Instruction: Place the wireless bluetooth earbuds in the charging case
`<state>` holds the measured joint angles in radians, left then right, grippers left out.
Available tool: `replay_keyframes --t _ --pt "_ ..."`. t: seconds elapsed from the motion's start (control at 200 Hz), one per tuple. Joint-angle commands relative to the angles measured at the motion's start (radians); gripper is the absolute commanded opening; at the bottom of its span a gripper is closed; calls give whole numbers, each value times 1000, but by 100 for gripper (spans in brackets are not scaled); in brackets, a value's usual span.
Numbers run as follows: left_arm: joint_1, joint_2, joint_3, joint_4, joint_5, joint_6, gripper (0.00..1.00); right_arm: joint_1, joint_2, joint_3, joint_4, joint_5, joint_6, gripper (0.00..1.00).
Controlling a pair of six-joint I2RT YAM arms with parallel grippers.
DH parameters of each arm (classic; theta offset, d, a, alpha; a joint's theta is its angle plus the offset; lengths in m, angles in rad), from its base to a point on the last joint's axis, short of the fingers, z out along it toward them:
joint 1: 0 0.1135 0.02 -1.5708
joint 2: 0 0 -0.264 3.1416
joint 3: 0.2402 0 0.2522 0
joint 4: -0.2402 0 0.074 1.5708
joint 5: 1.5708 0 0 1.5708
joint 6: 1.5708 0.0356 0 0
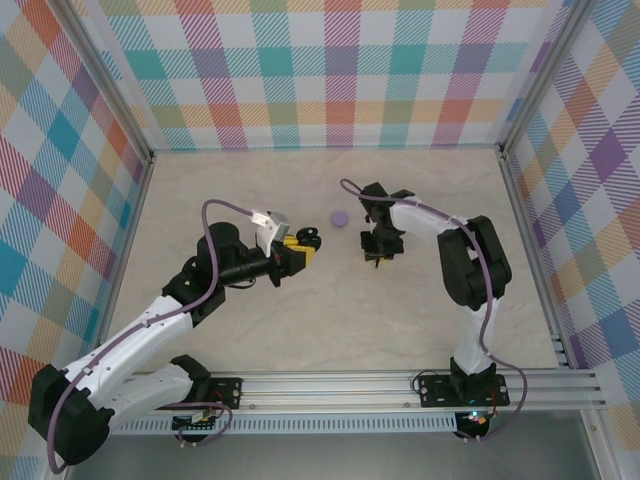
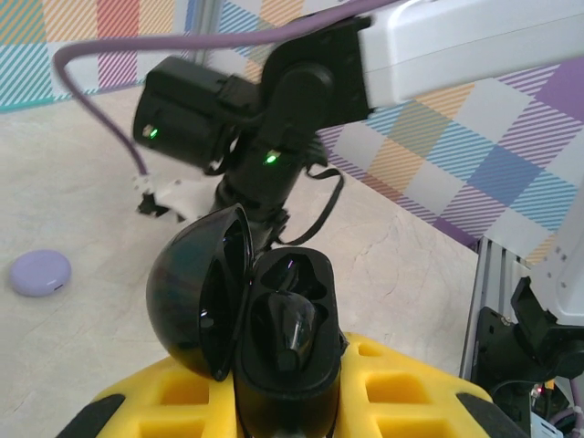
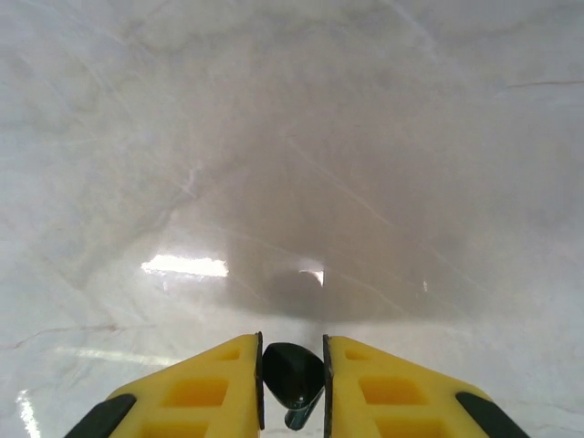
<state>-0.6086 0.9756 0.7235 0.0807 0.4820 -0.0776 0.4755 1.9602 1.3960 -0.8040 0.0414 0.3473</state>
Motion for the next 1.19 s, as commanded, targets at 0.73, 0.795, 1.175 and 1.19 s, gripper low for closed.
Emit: replay_keyframes --t 0.73,0.795,1.175,1.19 --pt "-16 208 -2 119 -61 -125 5 11 -558 -233 384 -366 -12 21" --pt "-15 218 -4 137 -45 -125 5 24 -587 -228 401 -374 -11 21" --pt "-15 232 -46 263 68 -121 7 110 -679 -198 446 -376 -43 22" --pt "-15 232 -47 268 71 -121 6 112 -680 -198 448 -376 -46 22"
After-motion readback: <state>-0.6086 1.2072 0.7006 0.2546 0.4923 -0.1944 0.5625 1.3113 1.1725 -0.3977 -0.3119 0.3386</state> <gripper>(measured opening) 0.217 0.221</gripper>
